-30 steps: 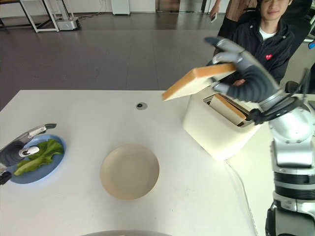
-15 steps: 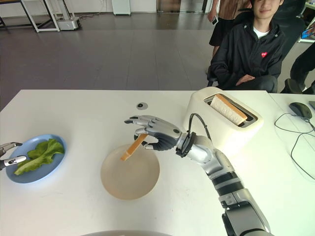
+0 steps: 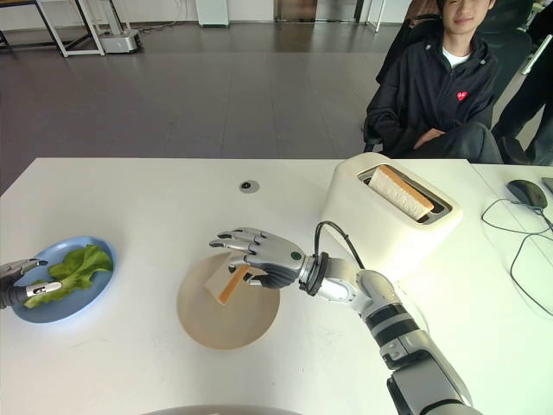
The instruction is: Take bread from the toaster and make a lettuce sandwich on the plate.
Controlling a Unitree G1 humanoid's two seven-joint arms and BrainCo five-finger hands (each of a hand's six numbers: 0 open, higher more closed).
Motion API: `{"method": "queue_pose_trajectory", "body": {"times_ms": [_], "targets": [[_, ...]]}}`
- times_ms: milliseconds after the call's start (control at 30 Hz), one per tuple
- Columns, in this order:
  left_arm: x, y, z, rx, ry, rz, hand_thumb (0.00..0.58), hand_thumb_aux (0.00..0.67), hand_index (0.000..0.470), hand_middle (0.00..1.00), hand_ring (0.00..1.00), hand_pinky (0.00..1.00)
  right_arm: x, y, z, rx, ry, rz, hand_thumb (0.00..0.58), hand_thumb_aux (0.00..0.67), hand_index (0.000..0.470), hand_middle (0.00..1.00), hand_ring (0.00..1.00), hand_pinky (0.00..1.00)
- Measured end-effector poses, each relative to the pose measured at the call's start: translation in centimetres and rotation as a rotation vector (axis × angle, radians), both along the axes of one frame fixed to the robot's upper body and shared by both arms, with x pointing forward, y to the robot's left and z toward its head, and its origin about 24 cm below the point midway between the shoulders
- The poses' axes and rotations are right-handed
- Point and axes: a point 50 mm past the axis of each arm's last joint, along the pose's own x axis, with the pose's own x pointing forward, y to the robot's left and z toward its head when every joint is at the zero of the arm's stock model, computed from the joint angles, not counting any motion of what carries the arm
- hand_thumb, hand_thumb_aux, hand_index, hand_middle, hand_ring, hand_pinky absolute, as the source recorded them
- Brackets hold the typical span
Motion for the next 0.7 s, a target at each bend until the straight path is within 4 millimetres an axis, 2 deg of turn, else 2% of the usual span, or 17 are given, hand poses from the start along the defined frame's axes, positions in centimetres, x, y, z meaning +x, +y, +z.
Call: {"method": "queue_pose_trajectory", "body": {"times_ms": [100,167,200,267,533,600,633,667,700], "targets": [[0.1,-0.3,-0.3,0.000,0.009,-0.014,0.000,0.000,0.000,0.00,0.00,0.00,-0.4,0.1,-0.2,-0.019,0.010,0.034,0.464,0.370,0.260,0.00,0.00,0.00],[0.1,-0.4,-0.4,-0.001,0.020,-0.018,0.000,0.000,0.000,0.00,0.00,0.00,-0.6,0.1,-0.4,-0.031,0.017,0.046,0.441,0.342,0.240,0.00,0.00,0.00],[0.2,-0.4,-0.5,-0.001,0.023,-0.019,0.000,0.000,0.000,0.00,0.00,0.00,-0.8,0.2,-0.6,-0.038,0.033,0.062,0.291,0.197,0.138,0.00,0.00,0.00],[0.5,-0.5,-0.5,0.001,0.024,-0.020,0.000,0.000,0.000,0.00,0.00,0.00,-1.2,0.2,-1.0,-0.056,0.056,0.074,0.000,0.000,0.000,0.00,0.00,0.00],[0.8,-0.8,-0.9,0.004,0.043,-0.030,0.000,0.000,0.000,0.00,0.00,0.00,-1.1,-0.6,-1.5,-0.108,0.079,0.057,0.000,0.000,0.000,0.00,0.00,0.00],[0.9,-1.0,-1.1,0.005,0.056,-0.038,0.018,0.011,0.007,0.00,0.00,0.00,-1.0,-0.8,-1.4,-0.107,0.079,0.048,0.000,0.000,0.000,0.00,0.00,0.00],[1.0,-1.0,-1.1,0.007,0.059,-0.039,0.053,0.032,0.022,0.00,0.00,0.00,-1.0,-0.9,-1.3,-0.107,0.079,0.044,0.000,0.000,0.000,0.00,0.00,0.00],[1.1,-1.1,-1.2,0.016,0.065,-0.041,0.187,0.118,0.083,0.00,0.00,0.00,-1.0,-0.9,-1.3,-0.103,0.082,0.044,0.000,0.000,0.000,0.00,0.00,0.00],[1.2,-1.1,-1.2,0.020,0.068,-0.042,0.385,0.281,0.197,0.00,0.00,0.00,-0.9,-0.9,-1.2,-0.097,0.084,0.043,0.000,0.000,0.000,0.00,0.00,0.00]]}}
